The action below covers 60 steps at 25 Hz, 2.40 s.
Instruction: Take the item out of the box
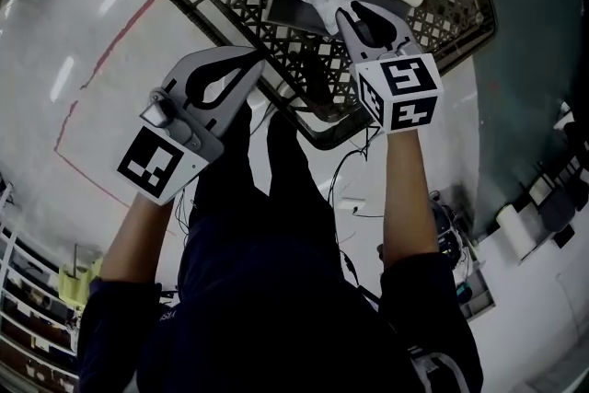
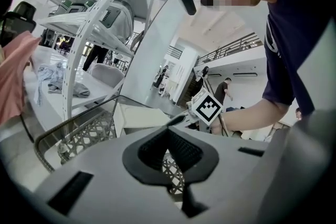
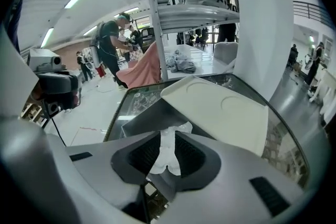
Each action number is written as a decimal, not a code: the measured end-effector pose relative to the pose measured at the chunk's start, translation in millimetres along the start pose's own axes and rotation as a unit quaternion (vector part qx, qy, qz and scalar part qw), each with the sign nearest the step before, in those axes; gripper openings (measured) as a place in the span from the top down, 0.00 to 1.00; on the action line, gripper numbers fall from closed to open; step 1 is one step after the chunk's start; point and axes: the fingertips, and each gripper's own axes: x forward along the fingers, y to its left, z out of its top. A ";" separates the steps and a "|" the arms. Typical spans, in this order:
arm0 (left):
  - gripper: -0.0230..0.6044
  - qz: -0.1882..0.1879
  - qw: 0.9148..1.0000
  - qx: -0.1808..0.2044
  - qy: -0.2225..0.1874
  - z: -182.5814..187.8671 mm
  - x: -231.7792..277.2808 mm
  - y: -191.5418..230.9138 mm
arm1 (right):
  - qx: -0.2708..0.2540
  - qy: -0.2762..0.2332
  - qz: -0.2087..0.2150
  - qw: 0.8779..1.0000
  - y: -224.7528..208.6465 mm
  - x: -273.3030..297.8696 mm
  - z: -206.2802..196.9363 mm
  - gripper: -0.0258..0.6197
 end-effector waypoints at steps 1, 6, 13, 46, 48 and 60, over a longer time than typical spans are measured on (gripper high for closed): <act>0.95 -0.001 1.000 -0.002 0.002 -1.7 0.4 0.3 | -0.004 0.007 -0.003 1.000 -2.2 3.4 -1.2 0.81; 0.95 0.000 1.000 -0.016 0.004 -11.0 1.4 5.3 | -0.036 0.057 -0.009 0.998 -6.7 22.3 -14.3 0.81; 0.95 0.007 1.000 -0.026 0.004 -19.9 -3.7 14.2 | -0.066 0.118 -0.020 0.991 -10.2 40.7 -35.0 0.81; 0.95 -0.005 0.999 0.040 -0.035 45.3 -33.3 -38.9 | -0.011 0.019 -0.024 0.999 8.8 -48.6 20.2 0.92; 0.95 -0.004 0.998 0.052 -0.042 59.1 -38.8 -49.2 | -0.017 -0.001 -0.032 0.999 11.1 -67.1 33.6 0.92; 0.95 -0.011 0.988 0.132 -0.082 134.9 -70.9 -118.4 | -0.041 -0.122 -0.048 0.991 54.5 -183.9 97.2 0.92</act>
